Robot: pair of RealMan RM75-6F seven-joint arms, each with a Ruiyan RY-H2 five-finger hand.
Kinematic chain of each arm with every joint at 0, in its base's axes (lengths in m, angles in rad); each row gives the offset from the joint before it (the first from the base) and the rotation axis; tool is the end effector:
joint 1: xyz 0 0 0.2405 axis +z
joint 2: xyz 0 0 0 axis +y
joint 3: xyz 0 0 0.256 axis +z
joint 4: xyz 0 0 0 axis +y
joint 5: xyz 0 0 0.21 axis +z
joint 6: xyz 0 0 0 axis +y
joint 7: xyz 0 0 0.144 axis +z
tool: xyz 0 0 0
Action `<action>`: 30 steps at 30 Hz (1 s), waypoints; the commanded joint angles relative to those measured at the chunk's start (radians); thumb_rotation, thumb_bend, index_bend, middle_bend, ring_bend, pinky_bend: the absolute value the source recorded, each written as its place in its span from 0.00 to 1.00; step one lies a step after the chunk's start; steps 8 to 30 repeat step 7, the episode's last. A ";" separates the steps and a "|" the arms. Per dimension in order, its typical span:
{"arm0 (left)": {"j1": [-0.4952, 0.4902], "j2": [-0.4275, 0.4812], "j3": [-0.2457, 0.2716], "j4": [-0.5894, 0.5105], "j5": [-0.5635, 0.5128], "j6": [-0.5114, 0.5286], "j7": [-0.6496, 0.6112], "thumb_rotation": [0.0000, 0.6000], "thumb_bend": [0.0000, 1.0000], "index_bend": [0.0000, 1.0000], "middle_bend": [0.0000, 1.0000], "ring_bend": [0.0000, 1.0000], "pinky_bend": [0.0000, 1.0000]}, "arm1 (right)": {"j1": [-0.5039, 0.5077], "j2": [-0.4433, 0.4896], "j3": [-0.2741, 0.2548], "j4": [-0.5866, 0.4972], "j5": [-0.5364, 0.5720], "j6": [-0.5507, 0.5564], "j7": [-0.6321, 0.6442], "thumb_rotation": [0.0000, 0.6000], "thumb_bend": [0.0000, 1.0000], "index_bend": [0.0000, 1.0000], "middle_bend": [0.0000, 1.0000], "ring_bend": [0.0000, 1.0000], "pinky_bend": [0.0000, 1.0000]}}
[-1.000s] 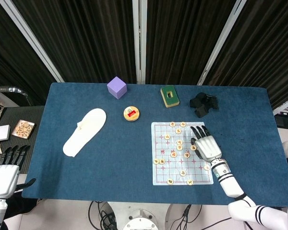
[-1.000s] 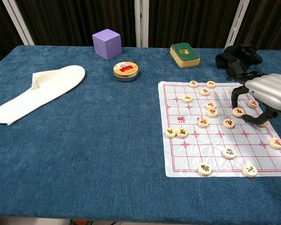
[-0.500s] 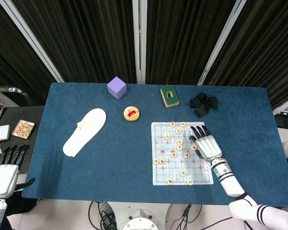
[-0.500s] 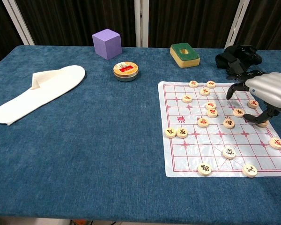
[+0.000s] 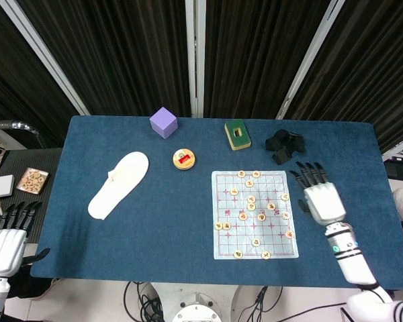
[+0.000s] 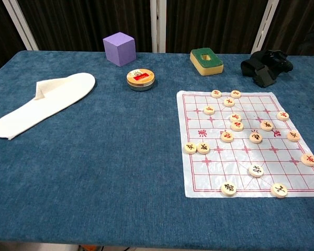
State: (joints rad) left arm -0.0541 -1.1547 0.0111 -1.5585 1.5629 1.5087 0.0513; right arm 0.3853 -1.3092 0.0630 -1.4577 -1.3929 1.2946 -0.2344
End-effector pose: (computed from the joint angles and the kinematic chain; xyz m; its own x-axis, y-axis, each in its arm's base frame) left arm -0.3187 0.1587 0.1438 0.4633 0.0485 0.8849 0.8861 -0.0440 -0.4615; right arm -0.2757 -0.2753 0.0925 0.5700 -0.0325 0.8210 -0.8103 -0.1879 0.5551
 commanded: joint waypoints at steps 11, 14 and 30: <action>-0.005 -0.014 0.000 0.019 -0.002 -0.011 -0.014 1.00 0.01 0.04 0.08 0.00 0.05 | -0.286 0.108 -0.066 0.033 0.026 0.249 0.239 1.00 0.22 0.00 0.00 0.00 0.00; -0.005 -0.014 0.000 0.019 -0.002 -0.011 -0.014 1.00 0.01 0.04 0.08 0.00 0.05 | -0.286 0.108 -0.066 0.033 0.026 0.249 0.239 1.00 0.22 0.00 0.00 0.00 0.00; -0.005 -0.014 0.000 0.019 -0.002 -0.011 -0.014 1.00 0.01 0.04 0.08 0.00 0.05 | -0.286 0.108 -0.066 0.033 0.026 0.249 0.239 1.00 0.22 0.00 0.00 0.00 0.00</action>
